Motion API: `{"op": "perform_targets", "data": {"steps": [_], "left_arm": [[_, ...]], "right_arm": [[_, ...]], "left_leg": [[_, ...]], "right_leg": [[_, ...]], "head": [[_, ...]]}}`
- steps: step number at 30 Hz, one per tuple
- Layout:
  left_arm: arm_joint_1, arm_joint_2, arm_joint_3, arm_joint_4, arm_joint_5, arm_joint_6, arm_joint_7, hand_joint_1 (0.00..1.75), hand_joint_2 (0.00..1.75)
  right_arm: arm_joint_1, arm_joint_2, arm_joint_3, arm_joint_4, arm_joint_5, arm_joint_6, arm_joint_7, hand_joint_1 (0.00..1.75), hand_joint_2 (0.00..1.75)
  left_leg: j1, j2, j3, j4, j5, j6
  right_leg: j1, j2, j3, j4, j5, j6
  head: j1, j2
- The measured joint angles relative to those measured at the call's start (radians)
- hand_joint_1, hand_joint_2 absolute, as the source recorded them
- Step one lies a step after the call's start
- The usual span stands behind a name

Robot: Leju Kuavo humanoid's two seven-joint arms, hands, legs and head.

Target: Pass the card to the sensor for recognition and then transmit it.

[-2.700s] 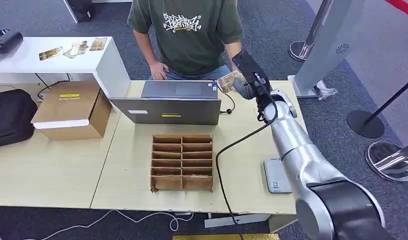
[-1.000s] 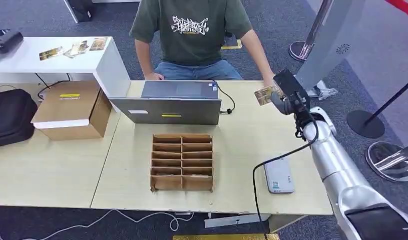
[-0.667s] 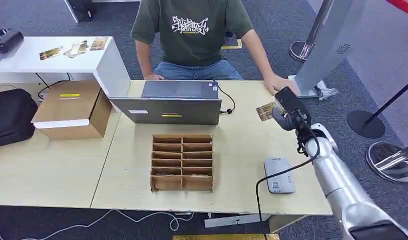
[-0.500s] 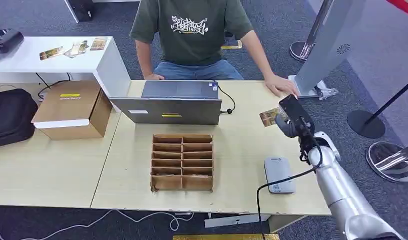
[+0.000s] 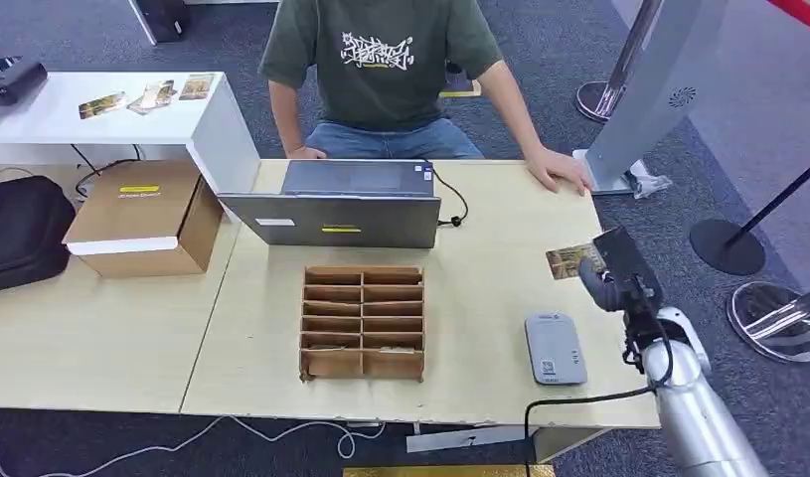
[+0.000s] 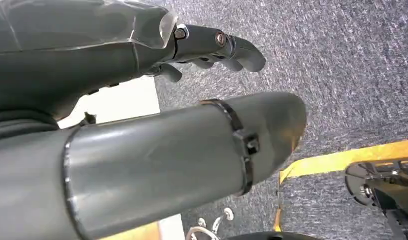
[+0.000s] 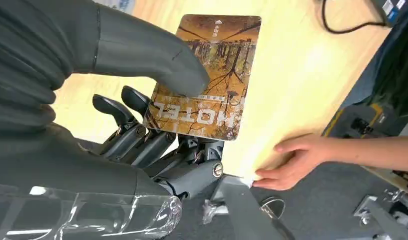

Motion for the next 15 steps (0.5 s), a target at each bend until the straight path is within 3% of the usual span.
{"op": "perform_targets", "data": {"steps": [15], "left_arm": [[0.0,-0.005,0.0,0.0,0.005,0.004,0.001,0.0,0.0]], "right_arm": [[0.253,0.002,-0.126,-0.187,0.0,-0.013,0.016,1.75,1.75]], "left_leg": [[0.0,0.0,0.0,0.0,-0.001,0.002]], "right_leg": [[0.0,0.0,0.0,0.0,-0.001,0.0]], "head": [[0.0,0.0]]}}
